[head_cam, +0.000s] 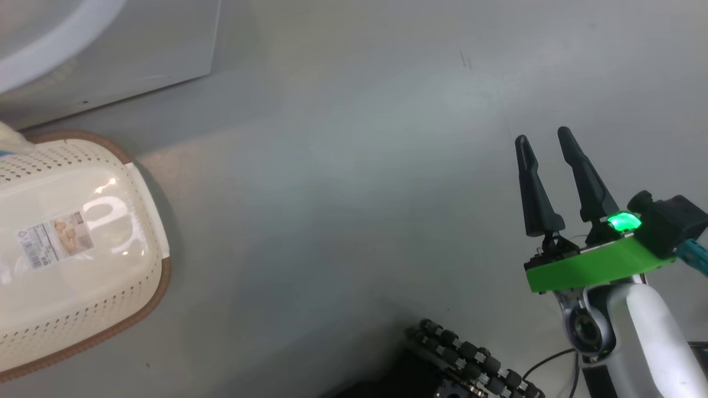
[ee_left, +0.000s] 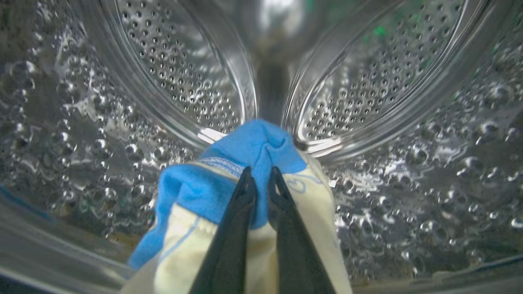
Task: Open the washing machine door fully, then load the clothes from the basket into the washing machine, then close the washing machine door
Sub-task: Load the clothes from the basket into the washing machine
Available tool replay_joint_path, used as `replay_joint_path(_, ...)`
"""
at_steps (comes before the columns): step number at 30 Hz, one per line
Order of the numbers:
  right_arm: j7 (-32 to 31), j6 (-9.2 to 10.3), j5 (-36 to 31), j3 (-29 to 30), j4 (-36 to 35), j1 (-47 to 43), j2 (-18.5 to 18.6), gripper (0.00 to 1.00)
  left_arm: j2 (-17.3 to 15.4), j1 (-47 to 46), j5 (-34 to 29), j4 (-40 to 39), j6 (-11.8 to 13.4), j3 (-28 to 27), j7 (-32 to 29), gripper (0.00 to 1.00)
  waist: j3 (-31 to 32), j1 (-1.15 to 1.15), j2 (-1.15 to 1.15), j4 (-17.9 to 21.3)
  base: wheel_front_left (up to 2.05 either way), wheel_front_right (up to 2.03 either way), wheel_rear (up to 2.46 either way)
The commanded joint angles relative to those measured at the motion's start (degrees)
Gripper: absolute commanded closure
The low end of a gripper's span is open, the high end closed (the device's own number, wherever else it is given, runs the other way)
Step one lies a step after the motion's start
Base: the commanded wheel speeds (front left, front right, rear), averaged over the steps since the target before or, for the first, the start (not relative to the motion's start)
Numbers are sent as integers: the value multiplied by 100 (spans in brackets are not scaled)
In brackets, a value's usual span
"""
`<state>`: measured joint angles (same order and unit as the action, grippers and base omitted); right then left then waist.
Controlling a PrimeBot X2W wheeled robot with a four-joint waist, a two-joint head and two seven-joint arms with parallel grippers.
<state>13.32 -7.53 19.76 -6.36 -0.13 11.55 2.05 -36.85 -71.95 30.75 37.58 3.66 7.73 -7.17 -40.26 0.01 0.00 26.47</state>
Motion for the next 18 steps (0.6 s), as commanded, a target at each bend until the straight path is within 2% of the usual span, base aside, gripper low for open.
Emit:
replay_joint_path(1, 89, 4, 58, -117, -85, 66, 83, 0, -379, -423, -89, -213, -16, -185, 341, 100, -92, -1, 0, 35, 0, 0, 0)
replay_joint_path(8, 142, 4, 93, -196, 5, 220, 83, 0, -402, -703, -368, 107, 13, -100, 1222, 100, -187, -1, 0, 27, 0, 0, 0)
replay_joint_path(12, 153, 4, 98, -216, 25, 245, 83, 0, -375, -636, -330, 338, -87, -58, 1257, 100, -180, -1, 0, 18, 0, 0, 0)
replay_joint_path(13, 155, 4, 97, -211, 37, 248, 83, 0, -363, -617, -303, 410, -114, -48, 1216, 86, -176, -1, 0, 8, 0, 0, 0)
replay_joint_path(14, 157, 4, 95, -204, 49, 252, 83, 0, -347, -590, -268, 473, -125, -54, 1184, 3, -172, -1, 0, -4, 0, 0, 0)
replay_joint_path(15, 158, 4, 91, -198, 60, 257, 83, 0, -345, -552, -265, 519, -148, -30, 1156, 0, -167, -1, 0, -18, 0, 0, 0)
replay_joint_path(18, 161, 4, 73, -179, 80, 285, 83, 0, -338, -448, -248, 613, -121, -23, 1181, 0, -145, -1, 0, -58, 0, 0, 0)
